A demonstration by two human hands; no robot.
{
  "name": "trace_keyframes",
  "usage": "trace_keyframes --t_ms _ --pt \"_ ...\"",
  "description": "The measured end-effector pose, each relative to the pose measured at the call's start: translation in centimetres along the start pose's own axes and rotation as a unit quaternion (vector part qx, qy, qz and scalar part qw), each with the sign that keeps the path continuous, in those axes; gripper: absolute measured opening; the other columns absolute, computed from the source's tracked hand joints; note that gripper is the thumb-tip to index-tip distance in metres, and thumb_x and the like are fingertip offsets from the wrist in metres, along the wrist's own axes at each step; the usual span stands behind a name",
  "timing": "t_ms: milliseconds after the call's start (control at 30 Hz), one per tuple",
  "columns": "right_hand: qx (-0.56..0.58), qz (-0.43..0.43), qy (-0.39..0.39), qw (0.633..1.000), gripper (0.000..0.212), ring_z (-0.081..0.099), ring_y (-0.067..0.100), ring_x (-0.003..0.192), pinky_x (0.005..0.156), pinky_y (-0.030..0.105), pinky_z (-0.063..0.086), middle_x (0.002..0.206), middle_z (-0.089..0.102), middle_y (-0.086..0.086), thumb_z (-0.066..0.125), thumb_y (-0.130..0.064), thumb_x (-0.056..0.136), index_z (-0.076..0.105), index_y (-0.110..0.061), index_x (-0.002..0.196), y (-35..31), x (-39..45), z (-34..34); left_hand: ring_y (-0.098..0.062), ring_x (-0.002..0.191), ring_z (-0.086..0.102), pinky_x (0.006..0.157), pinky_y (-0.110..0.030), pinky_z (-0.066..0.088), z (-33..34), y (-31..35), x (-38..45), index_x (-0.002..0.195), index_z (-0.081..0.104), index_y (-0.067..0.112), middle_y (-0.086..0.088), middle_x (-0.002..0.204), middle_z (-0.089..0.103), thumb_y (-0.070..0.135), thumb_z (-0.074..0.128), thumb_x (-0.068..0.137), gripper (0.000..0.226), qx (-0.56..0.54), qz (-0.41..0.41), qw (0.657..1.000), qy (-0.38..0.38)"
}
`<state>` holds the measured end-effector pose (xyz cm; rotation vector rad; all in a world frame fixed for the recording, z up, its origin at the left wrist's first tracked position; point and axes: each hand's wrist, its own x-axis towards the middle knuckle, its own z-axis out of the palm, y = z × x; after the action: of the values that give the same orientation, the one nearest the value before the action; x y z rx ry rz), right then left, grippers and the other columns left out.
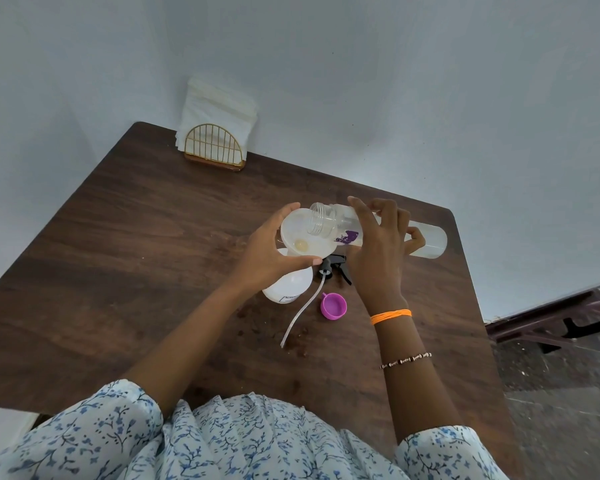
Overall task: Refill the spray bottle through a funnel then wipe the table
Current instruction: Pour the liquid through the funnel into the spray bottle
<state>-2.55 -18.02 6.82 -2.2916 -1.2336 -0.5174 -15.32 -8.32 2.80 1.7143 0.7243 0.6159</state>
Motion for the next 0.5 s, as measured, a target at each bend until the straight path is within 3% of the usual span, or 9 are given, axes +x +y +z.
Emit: trace_keyframes --t_ms 167,500 --pt "0.001 0.000 -0.006 1.000 0.081 0.031 0.020 0.108 0.087 0.053 0.029 0.114 0.055 0.011 0.070 0.015 0.046 0.060 -0.021 0.118 -0.04 0.05 -0.11 -0.008 0.120 0.043 0.096 -0.025 0.043 -0.05 -0.15 -0.01 0.137 0.036 0.033 0.007 0.140 0.043 0.028 0.084 0.064 0.088 -0.003 0.002 1.000 0.000" --pt "0.000 0.004 -0.009 1.000 0.081 0.031 0.019 0.108 0.087 0.053 0.029 0.114 0.055 0.010 0.071 0.014 0.046 0.059 -0.022 0.118 -0.01 0.10 -0.03 -0.011 0.122 0.043 0.099 -0.030 0.044 -0.05 -0.04 0.00 0.137 0.036 0.030 0.005 0.140 0.044 0.027 0.085 0.064 0.088 -0.006 0.001 1.000 -0.002"
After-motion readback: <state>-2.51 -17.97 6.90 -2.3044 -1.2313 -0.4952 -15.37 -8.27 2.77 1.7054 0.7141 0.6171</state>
